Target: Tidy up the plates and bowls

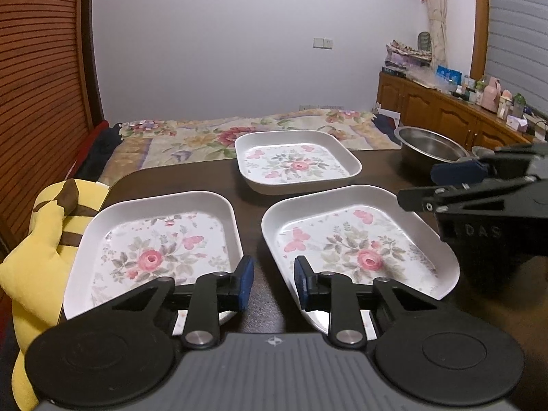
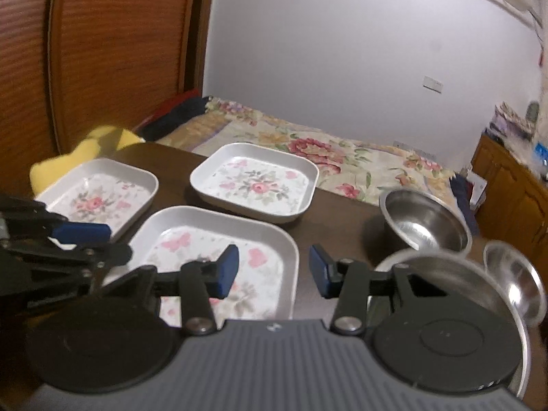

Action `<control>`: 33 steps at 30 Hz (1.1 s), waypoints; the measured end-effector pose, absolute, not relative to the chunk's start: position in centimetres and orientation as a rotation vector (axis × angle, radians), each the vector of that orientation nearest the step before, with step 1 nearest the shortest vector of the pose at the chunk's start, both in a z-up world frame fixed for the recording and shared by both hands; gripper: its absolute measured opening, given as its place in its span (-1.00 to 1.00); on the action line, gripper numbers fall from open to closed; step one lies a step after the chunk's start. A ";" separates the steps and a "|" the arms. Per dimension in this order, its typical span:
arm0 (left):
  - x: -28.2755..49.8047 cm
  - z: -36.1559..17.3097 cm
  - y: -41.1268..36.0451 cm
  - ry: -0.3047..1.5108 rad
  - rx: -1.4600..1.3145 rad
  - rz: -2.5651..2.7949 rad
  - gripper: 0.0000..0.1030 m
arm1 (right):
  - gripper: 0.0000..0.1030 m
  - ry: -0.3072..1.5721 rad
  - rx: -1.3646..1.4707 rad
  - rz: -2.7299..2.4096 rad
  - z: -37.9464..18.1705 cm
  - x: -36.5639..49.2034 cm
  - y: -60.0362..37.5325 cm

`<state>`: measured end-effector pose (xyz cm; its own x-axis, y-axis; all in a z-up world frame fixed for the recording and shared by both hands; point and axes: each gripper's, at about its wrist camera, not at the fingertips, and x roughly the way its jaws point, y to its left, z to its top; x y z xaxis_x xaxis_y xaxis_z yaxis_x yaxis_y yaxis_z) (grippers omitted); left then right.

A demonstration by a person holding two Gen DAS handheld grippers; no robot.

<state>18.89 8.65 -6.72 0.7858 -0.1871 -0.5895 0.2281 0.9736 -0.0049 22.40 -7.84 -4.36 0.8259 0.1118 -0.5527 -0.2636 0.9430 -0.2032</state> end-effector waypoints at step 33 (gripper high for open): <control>20.8 -7.8 8.8 0.742 -0.003 -0.299 -0.77 | -0.59 0.926 -0.445 0.368 -5.6 28.9 -7.7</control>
